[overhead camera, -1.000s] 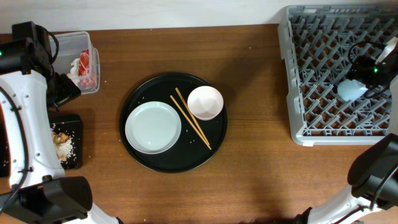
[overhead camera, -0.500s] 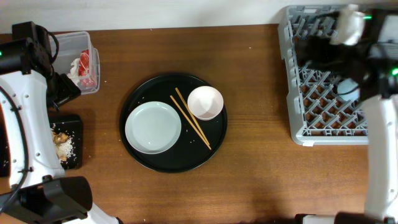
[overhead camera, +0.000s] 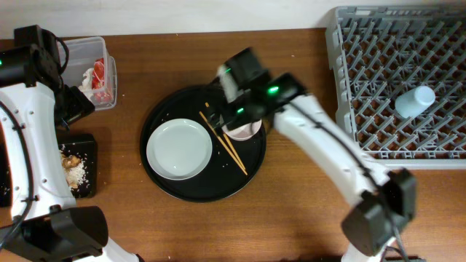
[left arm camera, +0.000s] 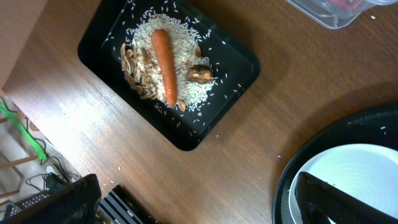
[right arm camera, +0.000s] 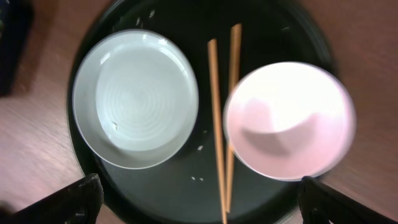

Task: Sort waste into correct bins and load items into the dishwasher rack
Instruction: 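Move the right gripper back to the white bowl on the tray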

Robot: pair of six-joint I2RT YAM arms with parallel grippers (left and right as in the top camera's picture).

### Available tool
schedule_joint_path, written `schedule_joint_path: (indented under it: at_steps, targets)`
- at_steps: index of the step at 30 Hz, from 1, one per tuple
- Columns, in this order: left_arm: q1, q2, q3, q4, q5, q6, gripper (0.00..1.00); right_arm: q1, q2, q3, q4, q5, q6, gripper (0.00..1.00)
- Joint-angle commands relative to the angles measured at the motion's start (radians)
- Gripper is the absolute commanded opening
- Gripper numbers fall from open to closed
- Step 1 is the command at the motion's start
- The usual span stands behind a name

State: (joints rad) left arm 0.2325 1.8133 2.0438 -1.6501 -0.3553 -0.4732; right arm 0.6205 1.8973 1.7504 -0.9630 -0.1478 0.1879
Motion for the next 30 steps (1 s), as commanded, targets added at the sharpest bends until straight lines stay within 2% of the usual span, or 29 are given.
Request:
schedule_joint_path:
  at_steps: [1, 3, 6, 11, 14, 20, 23, 24, 26, 28, 30]
  targets:
    - [0.004, -0.013, 0.003, -0.001, -0.003, -0.012, 0.99, 0.055, 0.068, 0.002, 0.002, 0.125, 0.069, 0.92]
    - [0.004, -0.013, 0.003, -0.001, -0.003, -0.012, 0.99, 0.061, 0.101, 0.002, 0.002, 0.130, 0.084, 0.87]
    - [0.004, -0.013, 0.003, -0.001, -0.003, -0.012, 0.99, 0.067, 0.143, 0.002, 0.004, 0.130, 0.083, 0.86]
    - [0.004, -0.013, 0.003, -0.001, -0.003, -0.012, 0.99, 0.066, 0.190, 0.002, 0.029, 0.200, 0.084, 0.66]
    - [0.004, -0.013, 0.003, -0.001, -0.003, -0.012, 0.99, 0.063, 0.198, 0.002, 0.013, 0.349, 0.193, 0.64]
    - [0.004, -0.013, 0.003, -0.001, -0.003, -0.012, 0.99, -0.012, 0.136, 0.002, -0.002, 0.343, 0.317, 0.64]
    - [0.004, -0.013, 0.003, -0.001, -0.003, -0.012, 0.99, -0.083, 0.136, 0.002, -0.006, 0.246, 0.327, 0.64]
    - [0.004, -0.013, 0.003, -0.001, -0.003, -0.012, 0.99, -0.105, 0.141, 0.002, -0.008, 0.204, 0.327, 0.70]
    - [0.004, -0.013, 0.003, -0.001, -0.003, -0.012, 0.99, -0.151, 0.152, 0.002, -0.014, 0.116, 0.327, 0.91]
    - [0.004, -0.013, 0.003, -0.001, -0.003, -0.012, 0.99, -0.179, 0.157, 0.001, -0.037, 0.097, 0.327, 0.91]
    - [0.004, -0.013, 0.003, -0.001, -0.003, -0.012, 0.99, -0.200, 0.158, -0.008, -0.063, 0.098, 0.327, 0.84]
